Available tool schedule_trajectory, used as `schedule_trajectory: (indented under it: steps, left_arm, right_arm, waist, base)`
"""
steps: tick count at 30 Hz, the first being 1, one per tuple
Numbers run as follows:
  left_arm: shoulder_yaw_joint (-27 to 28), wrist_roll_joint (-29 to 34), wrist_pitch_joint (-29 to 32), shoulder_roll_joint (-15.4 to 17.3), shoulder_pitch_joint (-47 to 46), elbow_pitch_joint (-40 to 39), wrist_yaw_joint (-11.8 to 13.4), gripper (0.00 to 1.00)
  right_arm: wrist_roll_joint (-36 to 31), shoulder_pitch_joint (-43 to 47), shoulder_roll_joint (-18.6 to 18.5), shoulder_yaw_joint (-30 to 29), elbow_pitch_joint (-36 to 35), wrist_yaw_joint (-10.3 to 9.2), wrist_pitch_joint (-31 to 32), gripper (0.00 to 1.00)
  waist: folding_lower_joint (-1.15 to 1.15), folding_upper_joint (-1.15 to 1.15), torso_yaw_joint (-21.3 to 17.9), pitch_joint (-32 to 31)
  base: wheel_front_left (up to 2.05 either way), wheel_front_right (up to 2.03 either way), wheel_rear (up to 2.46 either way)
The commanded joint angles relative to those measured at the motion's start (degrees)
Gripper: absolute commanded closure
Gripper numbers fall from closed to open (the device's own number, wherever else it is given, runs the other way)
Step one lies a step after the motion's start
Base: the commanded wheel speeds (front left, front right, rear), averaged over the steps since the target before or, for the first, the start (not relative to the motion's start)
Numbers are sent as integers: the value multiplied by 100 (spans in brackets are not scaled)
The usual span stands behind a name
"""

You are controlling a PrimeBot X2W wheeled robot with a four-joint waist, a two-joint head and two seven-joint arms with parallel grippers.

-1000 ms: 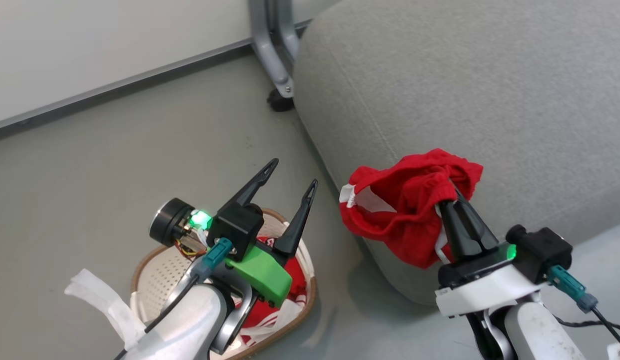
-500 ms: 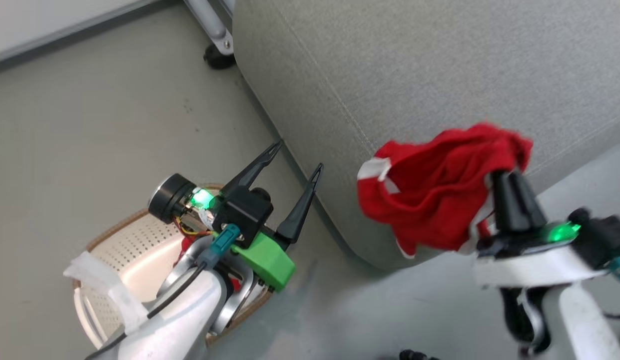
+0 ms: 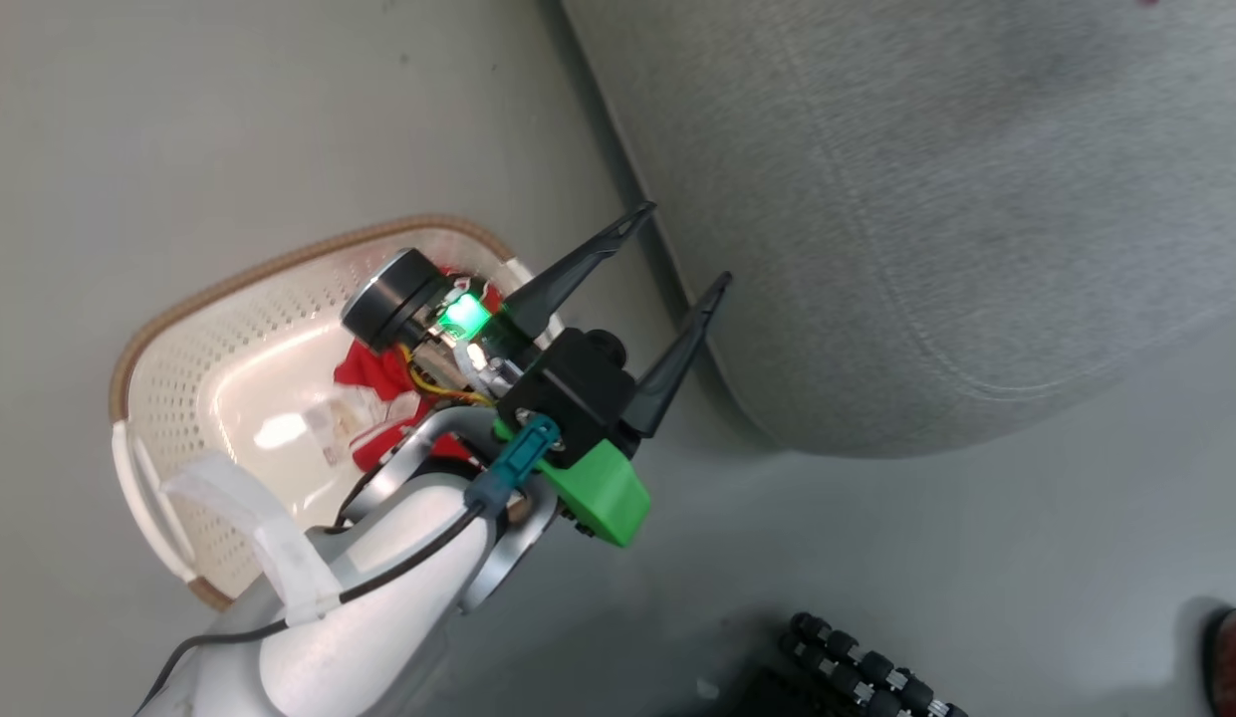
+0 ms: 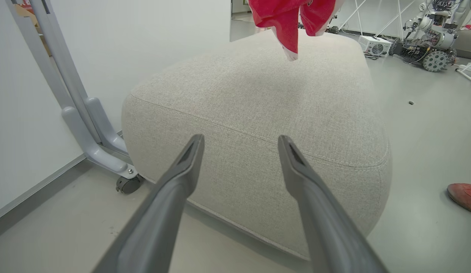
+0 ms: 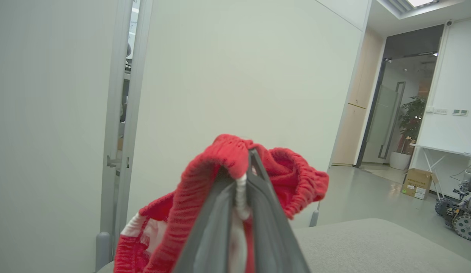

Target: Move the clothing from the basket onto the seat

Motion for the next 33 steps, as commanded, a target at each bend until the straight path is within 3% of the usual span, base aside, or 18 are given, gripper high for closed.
schedule_trajectory:
  steps: [1, 6, 16, 17, 18, 19, 26, 33]
  left_arm:
    - [-16, 65, -60, -33, -154, -4, -29, 0]
    - [-92, 107, -194, -137, -308, 77, -60, 0]
    - [-175, 50, -447, -295, -403, 356, -61, 0]
    - [-166, 36, -462, -299, -407, 381, -47, 0]
    - [-158, 21, -471, -297, -400, 411, -34, 0]
    - [-156, 0, -485, -298, -389, 434, -33, 0]
    - [-32, -131, -880, -308, -132, 638, 86, 0]
    - [355, -545, -1532, -452, 337, 1132, 386, 0]
  right_arm:
    - [125, -352, -189, -81, 330, -2, -17, 100]
    - [142, -974, -720, -163, 1482, -2, 28, 100]
    - [466, -729, -483, 27, 3645, -2, -9, 100]
    - [499, -707, -462, 32, 3725, -2, -13, 92]
    - [540, -668, -438, 4, 3808, -3, -13, 53]
    - [542, -646, -437, -41, 3805, -3, -13, 0]
    - [386, 11, -121, -372, 3162, -3, -15, 0]
    - [209, 1188, 299, 44, 1901, -2, -15, 0]
  waist:
    - [-1, 0, 747, 939]
    - [-1, 0, 1009, 1232]
    - [-1, 0, 1177, 1331]
    - [-1, 0, 1175, 1317]
    - [-1, 0, 1169, 1287]
    - [-1, 0, 1165, 1260]
    - [-1, 0, 1148, 696]
    - [-1, 0, 1320, -247]
  base:
    - [0, 0, 0]
    - [0, 0, 0]
    - [0, 0, 0]
    - [0, 0, 0]
    - [0, 0, 0]
    - [0, 0, 0]
    - [0, 0, 0]
    - [0, 0, 0]
